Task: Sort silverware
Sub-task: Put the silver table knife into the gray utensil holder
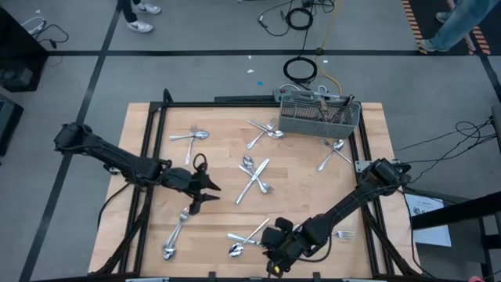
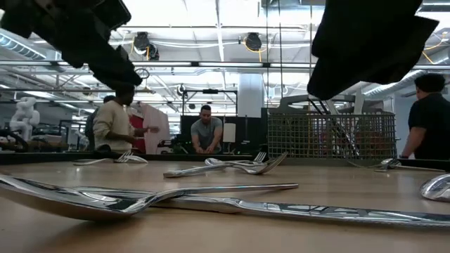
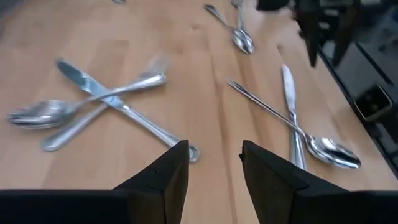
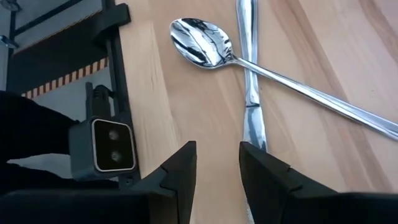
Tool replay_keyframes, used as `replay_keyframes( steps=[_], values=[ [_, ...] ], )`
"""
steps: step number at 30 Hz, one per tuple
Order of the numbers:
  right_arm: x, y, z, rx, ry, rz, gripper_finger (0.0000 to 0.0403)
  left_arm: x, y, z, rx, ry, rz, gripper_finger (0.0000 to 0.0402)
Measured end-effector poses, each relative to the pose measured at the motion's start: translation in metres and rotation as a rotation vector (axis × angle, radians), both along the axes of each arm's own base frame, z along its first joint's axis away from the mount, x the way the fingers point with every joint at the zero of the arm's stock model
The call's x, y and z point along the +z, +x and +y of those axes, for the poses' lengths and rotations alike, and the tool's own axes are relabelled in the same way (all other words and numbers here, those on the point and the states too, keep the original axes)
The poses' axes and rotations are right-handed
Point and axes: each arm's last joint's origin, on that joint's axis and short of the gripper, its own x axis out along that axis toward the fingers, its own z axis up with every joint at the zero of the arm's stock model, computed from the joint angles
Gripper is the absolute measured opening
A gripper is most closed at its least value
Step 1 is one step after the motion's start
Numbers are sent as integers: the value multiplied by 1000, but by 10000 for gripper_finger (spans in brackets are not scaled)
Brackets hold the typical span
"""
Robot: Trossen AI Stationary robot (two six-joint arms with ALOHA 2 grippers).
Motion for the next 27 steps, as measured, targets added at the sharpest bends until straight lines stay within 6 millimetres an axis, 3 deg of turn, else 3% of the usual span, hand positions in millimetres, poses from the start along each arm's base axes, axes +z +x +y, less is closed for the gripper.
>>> replay_keyframes(
  steps=[10,18,27],
  values=[
    [-3,-8,1,16,-65,41,111,-31,23,-30,-100,-63,-5,101],
    [-3,-14,8,57,-151,10,111,-51,30,-63,-70,-67,37,9],
    [-1,-22,15,-35,-264,-87,111,-58,46,-111,-100,-49,52,5]
  ],
)
